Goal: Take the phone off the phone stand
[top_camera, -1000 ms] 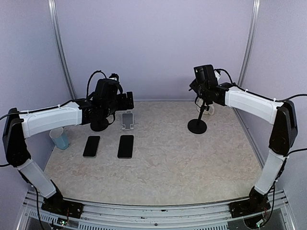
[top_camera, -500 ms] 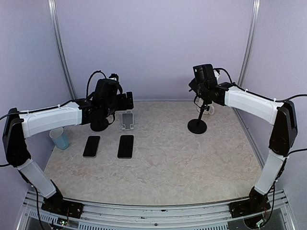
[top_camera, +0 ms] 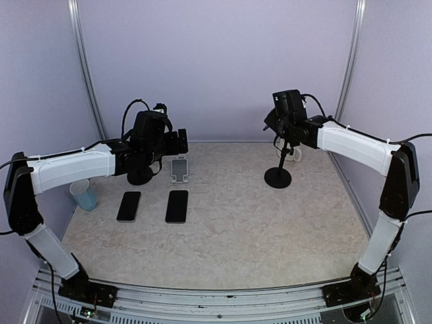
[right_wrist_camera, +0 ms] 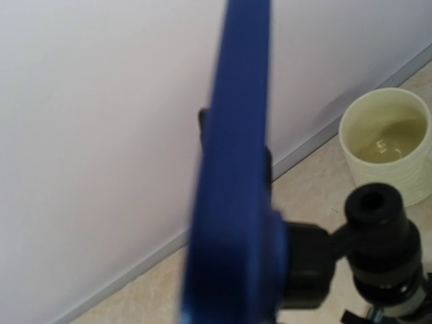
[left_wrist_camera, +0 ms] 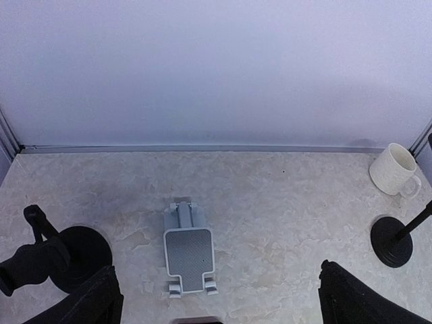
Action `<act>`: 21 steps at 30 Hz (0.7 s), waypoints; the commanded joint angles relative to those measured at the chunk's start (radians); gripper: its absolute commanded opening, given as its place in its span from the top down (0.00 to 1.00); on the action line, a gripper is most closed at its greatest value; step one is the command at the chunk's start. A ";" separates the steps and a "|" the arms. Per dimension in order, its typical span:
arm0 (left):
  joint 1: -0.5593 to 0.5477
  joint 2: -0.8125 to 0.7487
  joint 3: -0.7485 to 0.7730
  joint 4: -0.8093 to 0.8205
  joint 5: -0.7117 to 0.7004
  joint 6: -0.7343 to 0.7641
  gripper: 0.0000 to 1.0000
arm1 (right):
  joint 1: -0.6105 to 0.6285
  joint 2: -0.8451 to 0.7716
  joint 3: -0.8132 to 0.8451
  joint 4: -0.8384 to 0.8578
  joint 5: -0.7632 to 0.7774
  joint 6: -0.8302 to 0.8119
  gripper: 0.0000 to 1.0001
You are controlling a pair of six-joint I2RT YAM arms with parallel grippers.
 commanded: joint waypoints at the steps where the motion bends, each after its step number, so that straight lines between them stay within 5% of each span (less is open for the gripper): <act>1: 0.003 -0.015 0.005 0.032 0.012 0.004 0.01 | 0.000 -0.071 -0.011 0.043 -0.039 -0.097 1.00; 21: -0.018 -0.002 0.058 0.000 0.033 0.035 0.01 | -0.025 -0.220 -0.101 0.141 -0.383 -0.190 1.00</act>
